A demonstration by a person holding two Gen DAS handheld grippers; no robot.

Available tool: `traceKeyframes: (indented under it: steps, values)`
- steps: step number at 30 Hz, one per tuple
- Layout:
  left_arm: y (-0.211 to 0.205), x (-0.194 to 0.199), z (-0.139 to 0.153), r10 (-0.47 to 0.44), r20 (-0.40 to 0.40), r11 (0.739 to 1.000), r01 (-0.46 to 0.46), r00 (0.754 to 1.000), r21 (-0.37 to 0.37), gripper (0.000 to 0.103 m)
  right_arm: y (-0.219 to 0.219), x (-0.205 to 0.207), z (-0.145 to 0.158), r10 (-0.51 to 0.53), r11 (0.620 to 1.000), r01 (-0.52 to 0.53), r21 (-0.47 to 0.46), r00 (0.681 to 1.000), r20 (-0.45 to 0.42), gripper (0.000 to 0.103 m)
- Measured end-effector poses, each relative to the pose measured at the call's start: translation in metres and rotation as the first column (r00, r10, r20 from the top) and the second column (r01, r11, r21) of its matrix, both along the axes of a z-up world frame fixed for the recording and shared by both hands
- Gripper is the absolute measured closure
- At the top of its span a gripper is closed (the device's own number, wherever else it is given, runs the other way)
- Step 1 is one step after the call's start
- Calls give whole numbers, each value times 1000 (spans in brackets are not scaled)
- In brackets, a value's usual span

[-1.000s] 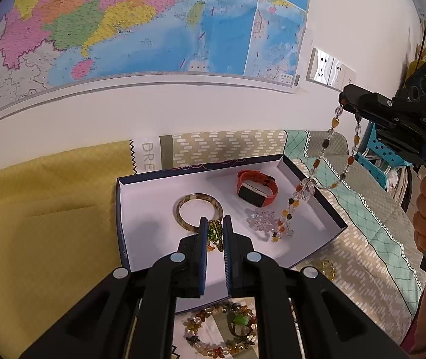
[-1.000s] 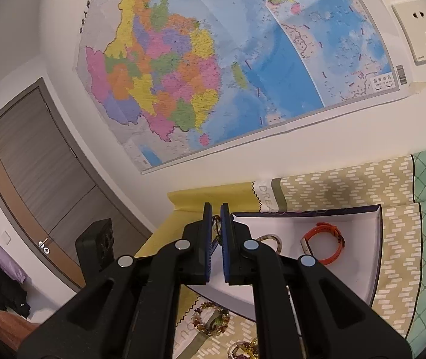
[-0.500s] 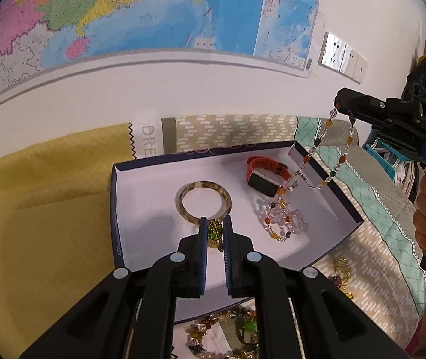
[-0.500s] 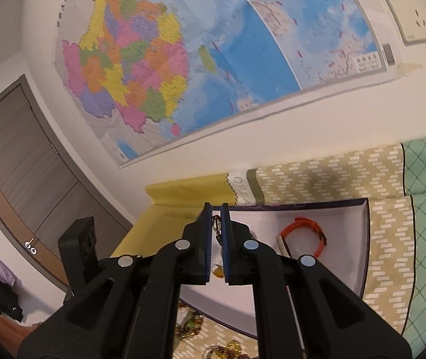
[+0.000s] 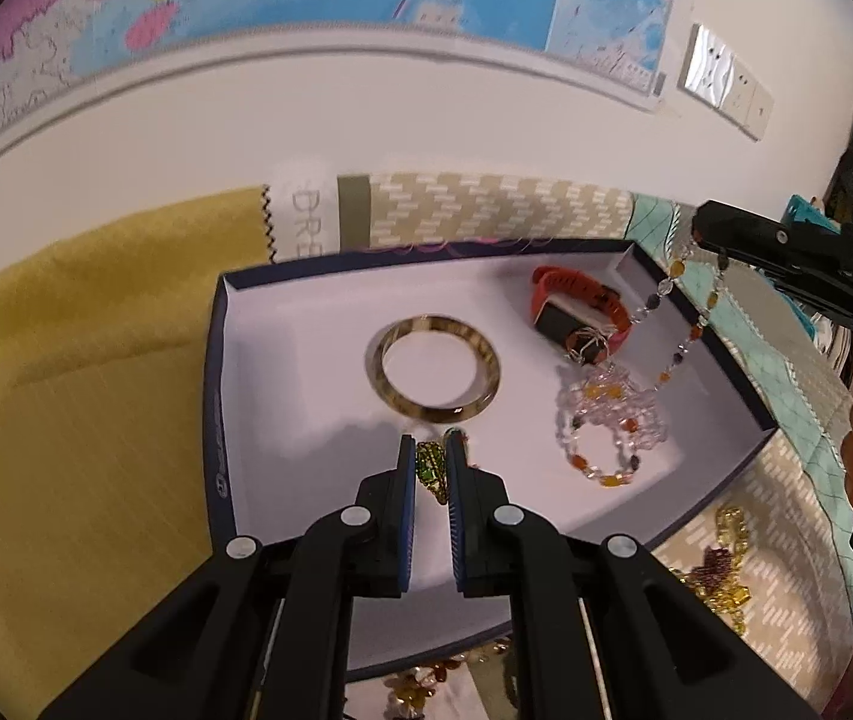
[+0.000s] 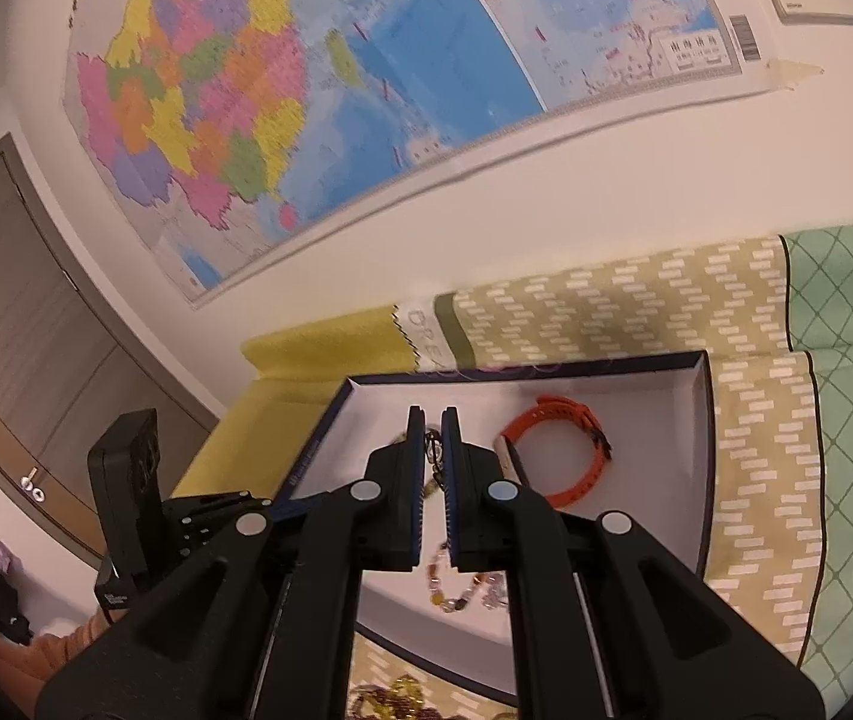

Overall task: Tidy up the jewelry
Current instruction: 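Open both tools to drop the necklace and green piece into the box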

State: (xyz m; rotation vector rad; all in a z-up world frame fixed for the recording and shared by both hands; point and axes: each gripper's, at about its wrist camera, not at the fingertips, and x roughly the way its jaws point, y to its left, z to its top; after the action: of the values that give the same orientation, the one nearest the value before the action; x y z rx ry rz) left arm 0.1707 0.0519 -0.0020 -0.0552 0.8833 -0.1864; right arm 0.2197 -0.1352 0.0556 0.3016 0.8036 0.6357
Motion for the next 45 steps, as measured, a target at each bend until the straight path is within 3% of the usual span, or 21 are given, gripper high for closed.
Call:
traceKeyframes:
  steps: [6,8,14,27,29,36,39,45]
  values:
    - [3,4,-12,4,-40,1000,-5,999,-8,94,7,-1,-21,42,998,-45,-51,997,-58,94]
    - [2,5,-14,0,-44,1000,-1,999,-6,94,10,1,-33,35,994,-44,-104,995,-91,93]
    - [-5,11,-16,-5,-47,1000,5,999,2,94,12,12,-62,14,988,-42,-148,983,-186,93]
    - [-5,22,-15,13,-35,1000,-12,999,15,93,17,30,-66,-44,989,17,-146,982,-184,92]
    - [-4,20,-14,17,-30,1000,-16,999,12,93,13,26,-64,-47,990,22,-138,983,-179,85]
    - [0,-10,9,9,63,1000,-10,998,18,83,9,-30,-22,30,988,-35,-154,999,-32,68]
    - [-2,-31,20,-18,100,1000,17,995,7,81,14,-65,-12,103,976,-98,-195,995,15,66]
    - [-10,-73,28,-84,142,996,86,986,-6,75,34,-121,-25,230,927,-217,-305,973,7,66]
